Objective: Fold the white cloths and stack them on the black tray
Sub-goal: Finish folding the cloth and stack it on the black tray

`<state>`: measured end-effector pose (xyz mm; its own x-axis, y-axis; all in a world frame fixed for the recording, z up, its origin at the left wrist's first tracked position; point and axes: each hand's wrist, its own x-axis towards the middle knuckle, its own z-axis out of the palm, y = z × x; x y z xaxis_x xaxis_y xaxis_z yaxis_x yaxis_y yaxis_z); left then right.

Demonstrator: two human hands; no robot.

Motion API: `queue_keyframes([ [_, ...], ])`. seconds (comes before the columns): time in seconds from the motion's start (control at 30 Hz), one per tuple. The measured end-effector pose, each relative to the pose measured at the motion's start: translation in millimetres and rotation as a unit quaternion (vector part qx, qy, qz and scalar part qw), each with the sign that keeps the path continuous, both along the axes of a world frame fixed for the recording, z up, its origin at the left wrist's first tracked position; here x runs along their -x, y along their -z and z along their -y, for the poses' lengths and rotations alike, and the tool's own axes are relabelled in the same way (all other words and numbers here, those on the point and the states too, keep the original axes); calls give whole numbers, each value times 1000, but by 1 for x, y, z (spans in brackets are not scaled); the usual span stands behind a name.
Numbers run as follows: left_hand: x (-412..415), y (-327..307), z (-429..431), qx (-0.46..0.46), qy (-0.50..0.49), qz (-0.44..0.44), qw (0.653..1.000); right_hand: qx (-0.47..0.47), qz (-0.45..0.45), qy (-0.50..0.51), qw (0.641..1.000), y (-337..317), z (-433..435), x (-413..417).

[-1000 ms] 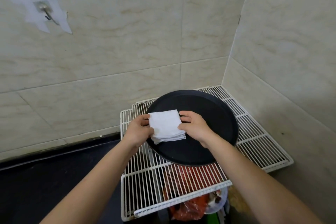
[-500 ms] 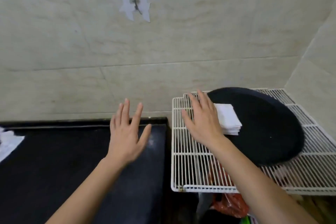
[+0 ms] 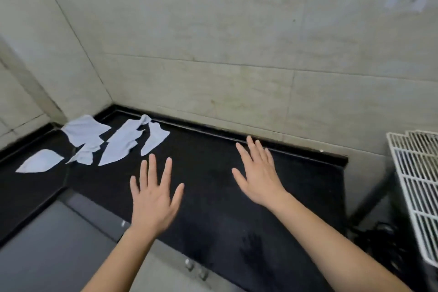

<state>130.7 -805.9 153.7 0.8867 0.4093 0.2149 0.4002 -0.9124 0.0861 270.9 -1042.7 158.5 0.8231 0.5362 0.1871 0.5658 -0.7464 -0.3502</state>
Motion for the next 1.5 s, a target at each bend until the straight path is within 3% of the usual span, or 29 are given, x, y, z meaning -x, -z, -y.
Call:
queue_keyframes([
  [0.27,99,12,-185,18,-58,-12,998,59,-29,-97,993,21,-220,67],
  [0.63,115,51,-295,57,-60,-68,994,126,-62,-124,982,59,-336,62],
  [1.0,-3,124,-414,78,27,-199,977,129,-154,-23,979,146,-447,-61],
  [1.13,-47,126,-453,43,62,-230,970,121,-187,3,975,158,-485,-102],
  [1.33,-118,126,-481,64,130,-204,968,148,-199,27,968,167,-517,-167],
  [1.5,-178,152,-470,105,204,-235,945,147,-216,40,964,175,-533,-200],
])
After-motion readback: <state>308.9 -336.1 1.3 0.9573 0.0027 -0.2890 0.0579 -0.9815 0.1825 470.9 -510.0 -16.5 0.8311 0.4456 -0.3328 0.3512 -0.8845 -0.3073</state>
